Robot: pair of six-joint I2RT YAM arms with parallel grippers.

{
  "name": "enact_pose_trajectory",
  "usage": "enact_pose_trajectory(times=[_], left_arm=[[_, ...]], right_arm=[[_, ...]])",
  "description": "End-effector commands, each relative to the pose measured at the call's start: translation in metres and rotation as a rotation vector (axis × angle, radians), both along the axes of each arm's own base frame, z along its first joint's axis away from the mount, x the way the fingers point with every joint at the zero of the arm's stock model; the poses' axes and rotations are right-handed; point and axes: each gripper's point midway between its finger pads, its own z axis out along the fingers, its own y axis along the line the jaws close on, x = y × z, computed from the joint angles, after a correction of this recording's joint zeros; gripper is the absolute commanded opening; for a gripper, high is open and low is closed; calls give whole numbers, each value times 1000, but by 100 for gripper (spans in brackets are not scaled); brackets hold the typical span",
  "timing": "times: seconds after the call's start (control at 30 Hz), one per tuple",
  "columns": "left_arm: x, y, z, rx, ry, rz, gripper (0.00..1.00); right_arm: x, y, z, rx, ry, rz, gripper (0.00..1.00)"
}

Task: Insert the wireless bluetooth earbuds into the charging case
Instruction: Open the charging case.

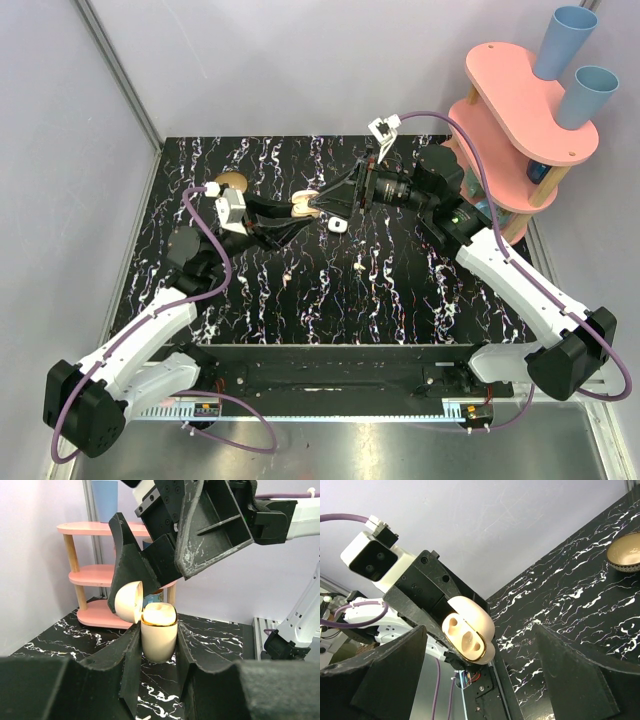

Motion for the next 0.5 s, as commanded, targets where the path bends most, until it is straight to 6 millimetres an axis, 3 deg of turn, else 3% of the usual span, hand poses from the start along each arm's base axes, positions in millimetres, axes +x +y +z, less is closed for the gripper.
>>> enact_pose_trajectory(times=[0.0,0.13,0.3,0.4,0.47], left_arm=[[5,6,13,-37,-39,60,0],[15,13,6,-6,-30,134,0],[26,24,-2,7,-11,238,0],[28,32,-3,7,-8,284,0],[29,35,-5,12,-8,304,0]], right_arm=[[-3,-7,20,40,-70,-23,97],[12,-26,24,44,-84,-194,98],[19,-41,25,25,-77,-272,98],[38,-55,9,-35,4,-388,97],[57,-72,-15,-95,102,-519,94]])
